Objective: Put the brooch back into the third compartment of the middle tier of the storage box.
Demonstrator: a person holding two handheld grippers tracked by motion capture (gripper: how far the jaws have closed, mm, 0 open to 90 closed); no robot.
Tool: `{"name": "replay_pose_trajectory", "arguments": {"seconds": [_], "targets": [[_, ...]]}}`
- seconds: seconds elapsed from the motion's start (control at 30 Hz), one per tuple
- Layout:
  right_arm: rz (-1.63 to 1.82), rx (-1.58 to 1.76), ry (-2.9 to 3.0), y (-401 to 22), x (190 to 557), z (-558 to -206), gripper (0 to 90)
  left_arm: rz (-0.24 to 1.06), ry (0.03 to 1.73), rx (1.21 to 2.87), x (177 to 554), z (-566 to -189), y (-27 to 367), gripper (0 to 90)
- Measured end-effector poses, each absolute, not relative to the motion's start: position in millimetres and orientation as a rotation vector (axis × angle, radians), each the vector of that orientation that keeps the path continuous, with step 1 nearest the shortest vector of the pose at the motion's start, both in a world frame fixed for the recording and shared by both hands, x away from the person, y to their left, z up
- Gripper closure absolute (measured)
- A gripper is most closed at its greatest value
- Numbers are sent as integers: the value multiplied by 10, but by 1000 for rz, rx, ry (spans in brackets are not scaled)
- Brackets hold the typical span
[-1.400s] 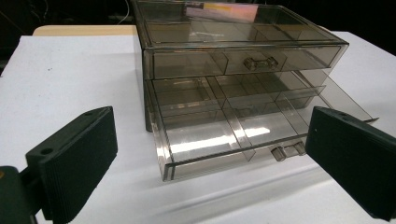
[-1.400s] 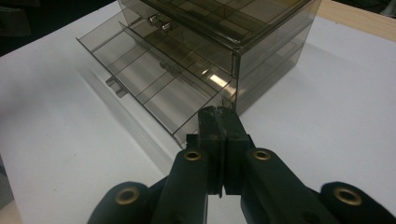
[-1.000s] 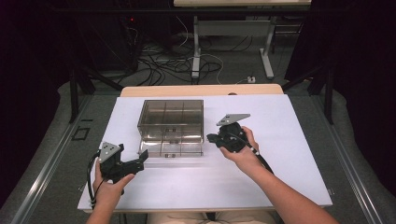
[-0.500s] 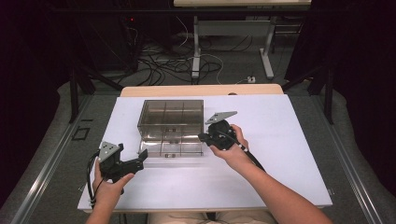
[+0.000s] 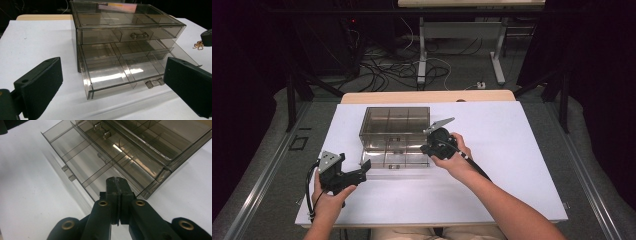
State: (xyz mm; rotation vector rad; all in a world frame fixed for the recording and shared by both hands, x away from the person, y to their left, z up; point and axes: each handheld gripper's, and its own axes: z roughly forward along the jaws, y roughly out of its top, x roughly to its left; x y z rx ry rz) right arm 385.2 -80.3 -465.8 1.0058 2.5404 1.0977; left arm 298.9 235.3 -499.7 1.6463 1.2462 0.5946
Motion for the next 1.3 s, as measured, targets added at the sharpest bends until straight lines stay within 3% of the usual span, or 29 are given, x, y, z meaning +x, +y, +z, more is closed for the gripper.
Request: {"name": "replay_pose_trajectory", "arguments": {"seconds": [1.3], "targets": [[969,1001,2615,-492,3986,-4883,898,592,1246,1640,2997,-4996,2371,25]]}}
